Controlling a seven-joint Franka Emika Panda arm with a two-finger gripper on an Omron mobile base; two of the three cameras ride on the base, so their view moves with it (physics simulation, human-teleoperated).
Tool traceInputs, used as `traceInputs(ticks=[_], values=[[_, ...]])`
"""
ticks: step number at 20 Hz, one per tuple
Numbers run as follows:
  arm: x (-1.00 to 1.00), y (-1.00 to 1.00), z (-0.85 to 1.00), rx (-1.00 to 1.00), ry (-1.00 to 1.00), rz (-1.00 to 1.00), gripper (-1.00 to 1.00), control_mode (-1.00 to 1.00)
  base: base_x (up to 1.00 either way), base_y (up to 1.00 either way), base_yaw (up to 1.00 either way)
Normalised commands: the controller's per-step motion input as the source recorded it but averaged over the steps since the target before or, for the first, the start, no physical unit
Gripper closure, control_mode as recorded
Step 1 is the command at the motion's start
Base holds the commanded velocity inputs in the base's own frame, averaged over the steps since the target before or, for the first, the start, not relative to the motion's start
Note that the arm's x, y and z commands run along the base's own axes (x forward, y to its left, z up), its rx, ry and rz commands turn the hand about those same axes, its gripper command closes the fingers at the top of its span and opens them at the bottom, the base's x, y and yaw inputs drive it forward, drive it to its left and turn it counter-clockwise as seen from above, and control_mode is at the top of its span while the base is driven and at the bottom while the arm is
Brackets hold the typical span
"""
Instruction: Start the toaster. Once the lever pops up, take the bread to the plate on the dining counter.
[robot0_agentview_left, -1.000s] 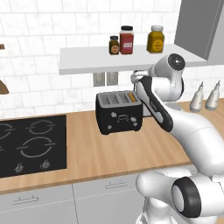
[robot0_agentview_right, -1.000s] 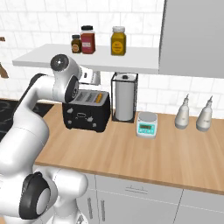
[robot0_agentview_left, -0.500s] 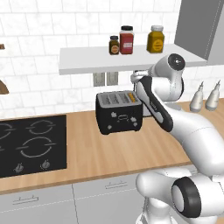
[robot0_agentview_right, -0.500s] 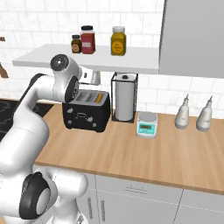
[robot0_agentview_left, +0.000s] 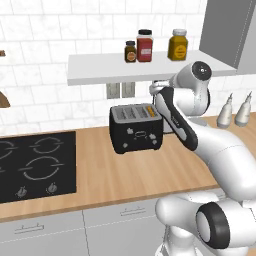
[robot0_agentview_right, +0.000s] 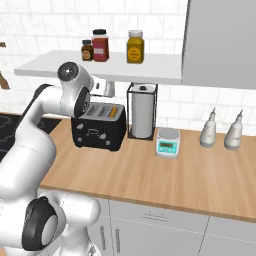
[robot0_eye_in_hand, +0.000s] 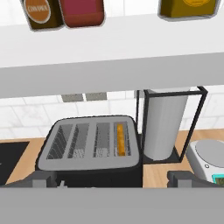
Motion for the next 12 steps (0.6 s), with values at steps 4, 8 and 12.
traceInputs(ticks=[4, 8, 12], values=[[0.00, 0.00, 0.00, 0.00, 0.00, 0.00, -1.00, -1.00, 0.00, 0.00, 0.00], [0.00, 0.00, 0.00, 0.00, 0.00, 0.00, -1.00, -1.00, 0.00, 0.00, 0.00], [0.00, 0.00, 0.00, 0.00, 0.00, 0.00, -1.00, -1.00, 0.00, 0.00, 0.00]])
